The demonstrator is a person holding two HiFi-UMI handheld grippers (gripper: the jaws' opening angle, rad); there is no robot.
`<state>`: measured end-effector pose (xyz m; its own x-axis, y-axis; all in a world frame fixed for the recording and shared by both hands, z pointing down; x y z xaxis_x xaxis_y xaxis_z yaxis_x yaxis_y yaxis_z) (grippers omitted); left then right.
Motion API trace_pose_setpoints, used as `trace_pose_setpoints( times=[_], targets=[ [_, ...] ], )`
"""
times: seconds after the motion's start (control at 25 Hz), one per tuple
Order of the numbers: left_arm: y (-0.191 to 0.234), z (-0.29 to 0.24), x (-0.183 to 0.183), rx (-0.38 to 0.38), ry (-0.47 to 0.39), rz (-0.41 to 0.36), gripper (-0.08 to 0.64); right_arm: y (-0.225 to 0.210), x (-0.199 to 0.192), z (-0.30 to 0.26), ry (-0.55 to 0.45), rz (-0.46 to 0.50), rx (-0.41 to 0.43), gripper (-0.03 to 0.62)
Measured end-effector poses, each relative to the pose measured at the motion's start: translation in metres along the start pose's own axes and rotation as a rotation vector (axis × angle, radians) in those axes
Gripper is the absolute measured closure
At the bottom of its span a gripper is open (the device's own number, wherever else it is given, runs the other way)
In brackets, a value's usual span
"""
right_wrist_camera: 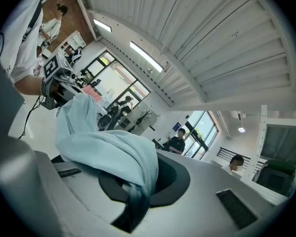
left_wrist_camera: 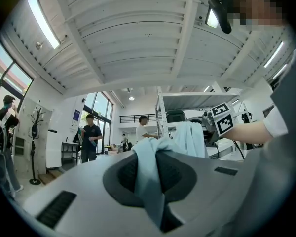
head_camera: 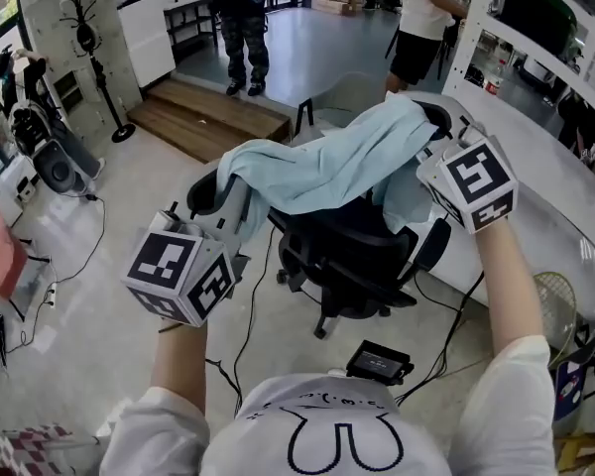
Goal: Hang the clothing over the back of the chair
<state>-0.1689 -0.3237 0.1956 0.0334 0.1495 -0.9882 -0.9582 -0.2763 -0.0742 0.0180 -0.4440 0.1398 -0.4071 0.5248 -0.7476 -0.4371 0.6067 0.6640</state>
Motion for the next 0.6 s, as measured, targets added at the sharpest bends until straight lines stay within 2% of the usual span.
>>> trace_pose_setpoints(
  times=[0.28, 0.6],
  targets=[
    [-0.005, 0.012, -0.018, 0.097, 0.036, 0.022, 0.532, -0.003, -0.033, -0.014, -0.023, -0.025, 0.144, 0.575],
    [-0.013, 0.042, -0.045, 0.165, 0.087, 0.032, 0.532, 0.027, -0.052, -0.041, -0.012, 0.001, 0.457, 0.574]
  ],
)
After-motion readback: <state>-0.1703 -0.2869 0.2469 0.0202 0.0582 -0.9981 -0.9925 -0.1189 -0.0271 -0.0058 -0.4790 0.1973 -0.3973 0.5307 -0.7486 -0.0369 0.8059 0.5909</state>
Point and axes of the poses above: the fingertips, and each gripper's own axes: z backward along the fingers, y to its left, x out of its top, the point moved 3 cm from there along z, backward along the fingers, and after that the axes turned 2 degrees about -z, right-handed, at the moved point
